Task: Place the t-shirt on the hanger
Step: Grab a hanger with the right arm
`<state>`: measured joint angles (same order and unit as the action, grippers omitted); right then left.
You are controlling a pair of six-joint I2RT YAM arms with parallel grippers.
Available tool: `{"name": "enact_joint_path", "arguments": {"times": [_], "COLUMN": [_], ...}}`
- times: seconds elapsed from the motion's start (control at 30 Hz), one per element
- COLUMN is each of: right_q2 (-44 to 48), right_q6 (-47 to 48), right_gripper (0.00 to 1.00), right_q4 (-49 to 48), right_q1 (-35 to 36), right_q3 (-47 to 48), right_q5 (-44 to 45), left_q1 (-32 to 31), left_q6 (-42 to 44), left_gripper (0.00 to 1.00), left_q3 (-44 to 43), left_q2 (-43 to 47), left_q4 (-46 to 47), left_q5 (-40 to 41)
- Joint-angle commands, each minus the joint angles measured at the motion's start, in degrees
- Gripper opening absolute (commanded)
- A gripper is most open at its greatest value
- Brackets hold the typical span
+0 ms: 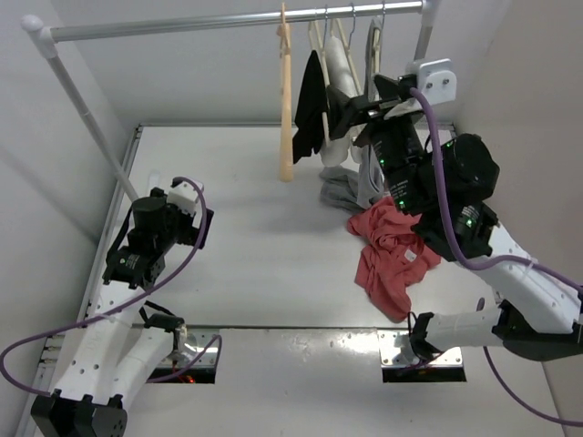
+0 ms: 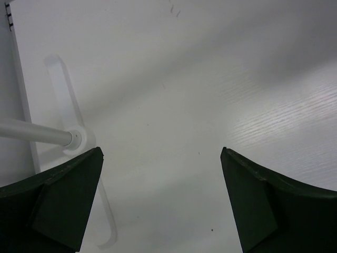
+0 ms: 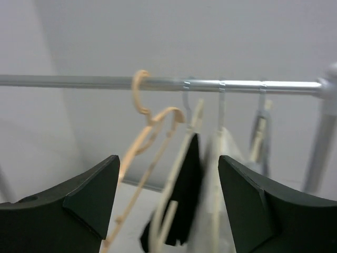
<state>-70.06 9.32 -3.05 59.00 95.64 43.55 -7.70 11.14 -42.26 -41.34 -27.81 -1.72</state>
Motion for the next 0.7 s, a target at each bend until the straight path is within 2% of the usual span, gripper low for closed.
{"name": "enact_joint_path", "arguments": {"times": [0.0, 0.07, 0.23, 0.33, 0.4, 0.53, 0.67], "right_q2": [-0.9, -2.4, -9.0, -11.3, -11.9, -11.9, -13.9], "right_q6": [-6.0, -8.3, -12.7, -13.3, -11.2, -9.7, -10.3], "right_gripper": [0.75, 0.75, 0.81, 0.81, 0.81, 0.73, 0.71], "right_q4": [-3.4, -1.5, 4.4, 5.9, 3.8, 1.5, 2.8], "right_q1": [0.2, 0.2, 0.2, 0.2, 0.2, 0.2, 0.2], "right_q3": [3.2, 3.2, 6.2, 6.8, 4.7, 2.8, 2.8], "right_q5": [-15.2, -17.0, -12.0, -1.1, 1.0, 3.0, 4.3], "left_q1": [0.7, 0.7, 0.7, 0.7, 0.7, 0.7, 0.7], "left_q6": [-0.1, -0.7, -0.7, -0.7, -0.7, -0.7, -0.7], "left_gripper": [1.00, 1.00, 1.00, 1.00, 1.00, 1.00, 1.00], "left_q3": [0.2, 0.2, 0.2, 0.7, 0.7, 0.7, 0.7], "left_q2": [1.1, 1.1, 1.1, 1.1, 1.1, 1.1, 1.1], "left_q4": [-0.5, -0.5, -0.5, -0.5, -0.5, -0.5, -0.5], "left_q5": [-0.4, -0.4, -0.4, -0.4, -0.4, -0.9, -0.9]}}
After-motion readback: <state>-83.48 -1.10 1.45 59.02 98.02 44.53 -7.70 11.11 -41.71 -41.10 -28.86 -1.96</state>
